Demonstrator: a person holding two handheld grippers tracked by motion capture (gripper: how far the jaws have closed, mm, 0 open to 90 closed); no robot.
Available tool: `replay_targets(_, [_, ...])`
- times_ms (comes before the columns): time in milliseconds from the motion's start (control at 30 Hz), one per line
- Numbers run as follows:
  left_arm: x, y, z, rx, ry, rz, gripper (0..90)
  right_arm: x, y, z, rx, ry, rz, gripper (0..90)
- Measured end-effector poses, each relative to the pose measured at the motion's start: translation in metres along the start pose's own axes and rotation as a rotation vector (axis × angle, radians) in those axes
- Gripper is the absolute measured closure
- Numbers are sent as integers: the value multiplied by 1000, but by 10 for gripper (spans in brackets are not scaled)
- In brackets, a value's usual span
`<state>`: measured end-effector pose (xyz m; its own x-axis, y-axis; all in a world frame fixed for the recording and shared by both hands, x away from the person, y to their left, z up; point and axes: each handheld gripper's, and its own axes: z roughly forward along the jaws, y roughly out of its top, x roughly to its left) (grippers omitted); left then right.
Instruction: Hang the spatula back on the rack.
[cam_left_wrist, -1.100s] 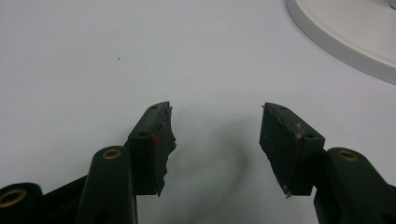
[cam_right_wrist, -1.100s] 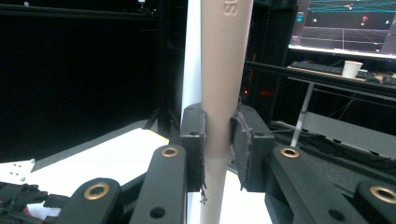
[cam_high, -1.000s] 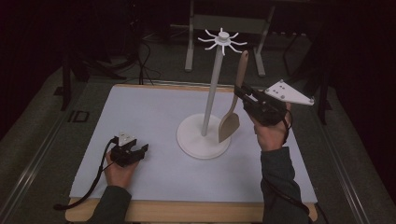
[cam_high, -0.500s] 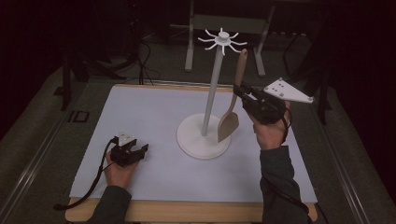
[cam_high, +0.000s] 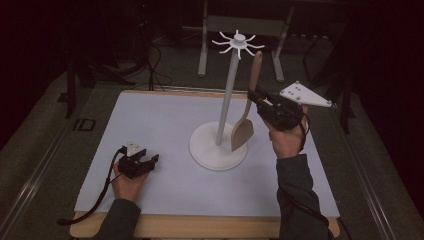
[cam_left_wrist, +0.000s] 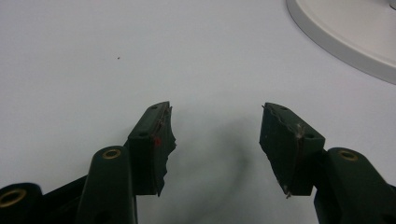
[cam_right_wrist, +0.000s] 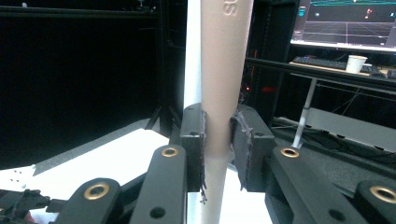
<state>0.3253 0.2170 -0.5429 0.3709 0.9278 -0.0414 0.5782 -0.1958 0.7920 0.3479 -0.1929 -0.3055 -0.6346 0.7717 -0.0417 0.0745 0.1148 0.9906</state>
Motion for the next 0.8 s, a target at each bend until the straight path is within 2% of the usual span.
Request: replay_targets(800, [0,0,0,-1,-1,2,439,1,1,6,22,-2,-1,750])
